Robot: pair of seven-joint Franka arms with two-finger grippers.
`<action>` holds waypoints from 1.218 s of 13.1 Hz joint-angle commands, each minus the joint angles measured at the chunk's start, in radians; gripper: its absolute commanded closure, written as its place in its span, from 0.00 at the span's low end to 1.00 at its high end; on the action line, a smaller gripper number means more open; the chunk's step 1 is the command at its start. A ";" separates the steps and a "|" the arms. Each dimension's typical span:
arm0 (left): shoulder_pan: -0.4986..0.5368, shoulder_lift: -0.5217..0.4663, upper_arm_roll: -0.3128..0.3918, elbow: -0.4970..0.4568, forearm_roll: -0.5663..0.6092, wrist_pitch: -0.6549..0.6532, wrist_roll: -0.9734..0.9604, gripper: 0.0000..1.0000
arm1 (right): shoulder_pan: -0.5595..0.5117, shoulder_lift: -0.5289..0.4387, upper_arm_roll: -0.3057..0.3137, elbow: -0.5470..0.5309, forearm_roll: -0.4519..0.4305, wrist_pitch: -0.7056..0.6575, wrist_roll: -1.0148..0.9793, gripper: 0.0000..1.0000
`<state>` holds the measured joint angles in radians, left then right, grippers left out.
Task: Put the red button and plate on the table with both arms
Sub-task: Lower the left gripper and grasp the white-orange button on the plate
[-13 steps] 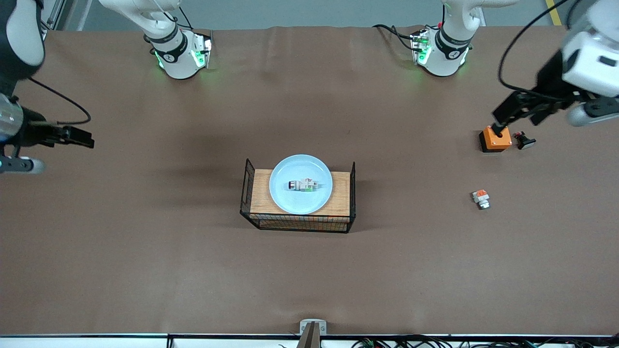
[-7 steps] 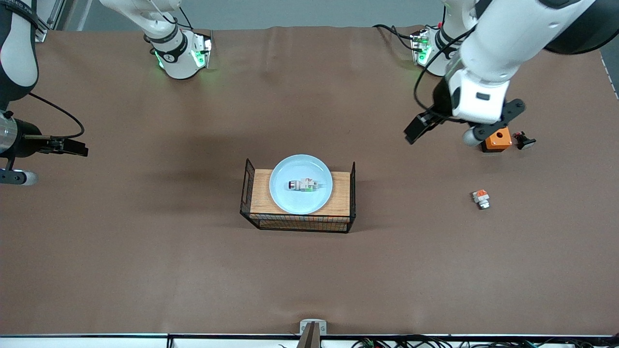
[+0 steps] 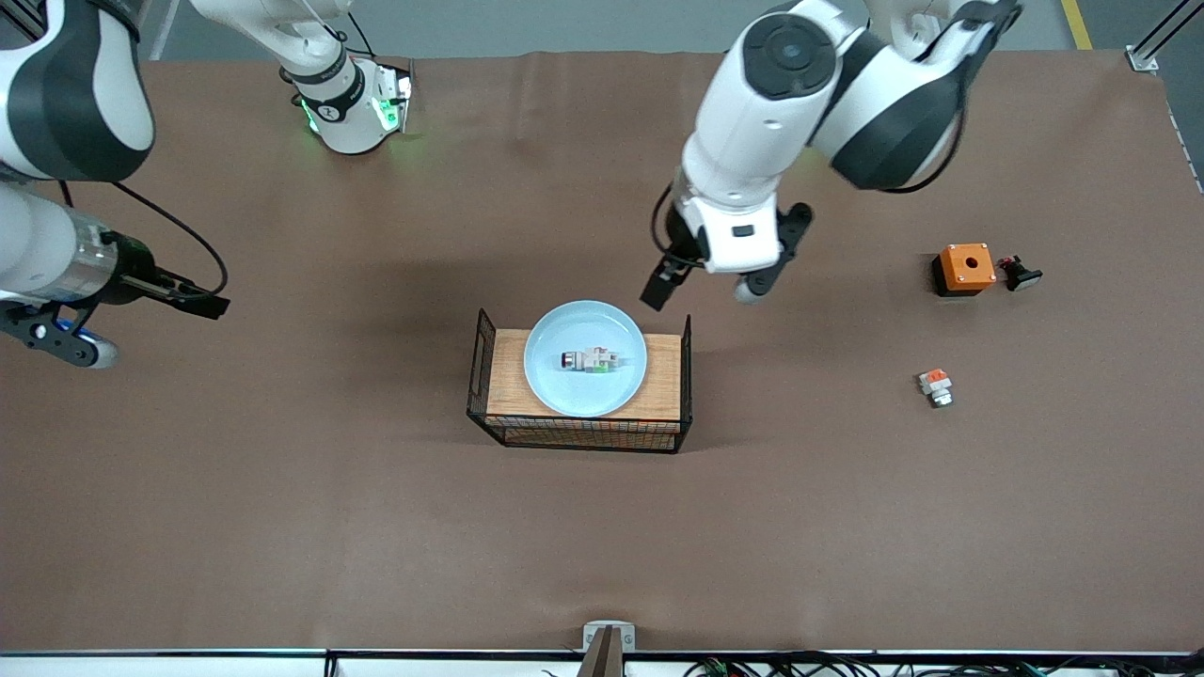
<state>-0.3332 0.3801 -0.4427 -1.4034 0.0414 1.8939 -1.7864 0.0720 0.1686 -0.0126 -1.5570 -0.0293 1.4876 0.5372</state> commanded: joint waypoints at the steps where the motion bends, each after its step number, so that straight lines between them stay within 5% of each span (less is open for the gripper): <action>1: -0.033 0.126 0.001 0.124 0.018 0.028 -0.144 0.00 | 0.002 -0.021 -0.003 -0.020 0.006 -0.006 0.041 0.00; 7: -0.070 0.288 0.010 0.202 0.009 0.158 -0.476 0.00 | -0.001 -0.031 -0.004 -0.037 0.006 -0.001 0.041 0.00; 16: -0.092 0.381 0.016 0.215 0.008 0.192 -0.556 0.00 | 0.000 -0.032 -0.004 -0.037 0.008 -0.003 0.041 0.00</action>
<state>-0.4037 0.7283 -0.4367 -1.2336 0.0418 2.0871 -2.3219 0.0744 0.1649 -0.0200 -1.5682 -0.0292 1.4831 0.5621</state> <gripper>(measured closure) 0.000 0.000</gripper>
